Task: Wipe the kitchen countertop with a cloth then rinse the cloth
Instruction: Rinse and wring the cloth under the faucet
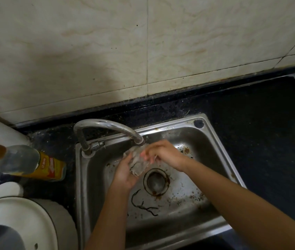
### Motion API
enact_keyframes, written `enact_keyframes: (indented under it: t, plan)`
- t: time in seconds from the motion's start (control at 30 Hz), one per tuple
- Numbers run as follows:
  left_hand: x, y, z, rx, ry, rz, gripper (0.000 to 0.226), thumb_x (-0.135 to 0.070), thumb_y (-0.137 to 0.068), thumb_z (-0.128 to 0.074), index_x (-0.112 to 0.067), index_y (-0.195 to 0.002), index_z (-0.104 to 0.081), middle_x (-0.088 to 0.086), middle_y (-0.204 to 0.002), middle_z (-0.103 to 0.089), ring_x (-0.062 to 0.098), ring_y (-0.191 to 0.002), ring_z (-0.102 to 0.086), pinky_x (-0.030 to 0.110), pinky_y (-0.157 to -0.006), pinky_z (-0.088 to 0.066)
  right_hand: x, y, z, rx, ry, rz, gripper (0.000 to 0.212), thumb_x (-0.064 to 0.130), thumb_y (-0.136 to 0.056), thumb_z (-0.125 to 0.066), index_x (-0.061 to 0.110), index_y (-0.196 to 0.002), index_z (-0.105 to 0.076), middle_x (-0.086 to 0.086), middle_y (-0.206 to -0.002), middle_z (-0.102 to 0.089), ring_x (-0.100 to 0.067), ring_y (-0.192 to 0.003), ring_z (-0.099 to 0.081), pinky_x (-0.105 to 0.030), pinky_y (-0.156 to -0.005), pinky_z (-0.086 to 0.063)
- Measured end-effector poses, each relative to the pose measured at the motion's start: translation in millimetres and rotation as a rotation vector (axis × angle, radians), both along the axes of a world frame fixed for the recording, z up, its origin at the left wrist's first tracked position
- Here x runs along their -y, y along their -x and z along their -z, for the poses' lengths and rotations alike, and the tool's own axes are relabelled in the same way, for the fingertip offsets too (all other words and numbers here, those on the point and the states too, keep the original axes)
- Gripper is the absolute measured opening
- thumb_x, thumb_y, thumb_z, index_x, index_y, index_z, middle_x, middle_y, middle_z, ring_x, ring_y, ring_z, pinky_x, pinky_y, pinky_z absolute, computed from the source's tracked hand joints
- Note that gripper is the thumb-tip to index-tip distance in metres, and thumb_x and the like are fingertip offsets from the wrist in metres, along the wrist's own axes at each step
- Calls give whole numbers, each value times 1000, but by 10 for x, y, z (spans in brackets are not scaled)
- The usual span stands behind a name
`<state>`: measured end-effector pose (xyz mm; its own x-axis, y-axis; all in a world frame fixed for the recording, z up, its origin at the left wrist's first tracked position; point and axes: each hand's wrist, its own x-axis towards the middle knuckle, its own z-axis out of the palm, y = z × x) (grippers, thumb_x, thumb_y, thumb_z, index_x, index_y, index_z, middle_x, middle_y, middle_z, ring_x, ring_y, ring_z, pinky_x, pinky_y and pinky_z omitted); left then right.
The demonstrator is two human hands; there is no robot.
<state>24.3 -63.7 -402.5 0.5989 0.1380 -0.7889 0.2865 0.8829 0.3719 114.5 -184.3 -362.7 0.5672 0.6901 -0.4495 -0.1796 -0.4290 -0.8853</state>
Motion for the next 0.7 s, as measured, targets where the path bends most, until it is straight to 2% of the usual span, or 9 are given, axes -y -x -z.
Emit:
enact_keyframes:
  t: [0.1, 0.17, 0.2, 0.23, 0.3, 0.4, 0.53, 0.63, 0.7]
  plan:
    - [-48, 8, -39, 68, 15, 40, 49, -40, -92, -47, -5, -124, -57, 19, -115, -66, 32, -103, -65, 44, -89, -51, 3, -107, 64, 67, 38, 327, 9, 15, -88, -59, 12, -93, -65, 2, -87, -63, -15, -87, -57, -24, -74, -43]
    - [-82, 12, -97, 85, 36, 76, 57, -49, -94, -43, -3, -123, -58, 21, -119, -63, 33, -107, -63, 43, -91, -51, -25, -96, 158, -16, 134, 265, 40, 38, -88, -61, 13, -119, -55, 0, -110, -58, -18, -101, -53, -27, -80, -42]
    - [-93, 12, -108, 88, 30, 92, 58, -52, -94, -39, -3, -118, -61, 21, -116, -65, 32, -103, -65, 41, -86, -54, -51, -62, 199, -85, 175, 215, 57, 49, -86, -59, 15, -130, -48, 0, -119, -55, -17, -105, -52, -28, -81, -43]
    - [-98, 12, -107, 97, 22, 106, 59, -53, -95, -36, -4, -114, -63, 20, -113, -67, 31, -98, -67, 40, -81, -56, -83, -28, 259, -132, 179, 193, 61, 55, -85, -58, 17, -132, -47, 1, -122, -55, -17, -106, -53, -28, -82, -44]
    - [-94, -4, -132, 105, 22, 125, 62, -56, -95, -32, -6, -113, -64, 20, -112, -67, 31, -95, -69, 41, -81, -56, -149, 21, 339, -142, 103, 273, 46, 45, -89, -58, 15, -124, -57, 1, -105, -62, -13, -92, -58, -24, -76, -46]
    - [-88, -6, -158, 89, -34, 159, 55, -49, -96, -38, -5, -116, -63, 20, -110, -68, 29, -91, -69, 37, -75, -58, -214, 11, 385, 66, 140, 371, 24, 29, -97, -50, 9, -106, -62, 2, -75, -57, -11, -67, -53, -26, -61, -45]
    - [-58, -3, -70, 5, -280, 169, 31, -25, -96, -50, -8, -119, -60, 15, -105, -70, 26, -90, -69, 32, -65, -56, -193, 14, 355, 186, 208, 327, 31, 33, -101, -37, 8, -98, -55, 0, -78, -54, -13, -71, -52, -29, -65, -42]
    - [35, -107, -64, -65, -450, 158, 25, -29, -98, -47, -13, -109, -64, 8, -97, -70, 21, -84, -67, 26, -59, -54, -187, 81, 308, 133, 183, 280, 40, 40, -101, -35, 7, -99, -57, -8, -90, -62, -20, -83, -61, -28, -66, -48]
    - [123, -216, -80, -124, -519, 172, 25, -33, -96, -50, -14, -98, -65, 5, -86, -71, 19, -77, -67, 23, -56, -53, -215, 163, 298, 115, 164, 246, 44, 46, -98, -39, 8, -89, -59, -11, -86, -65, -21, -78, -63, -33, -68, -50]
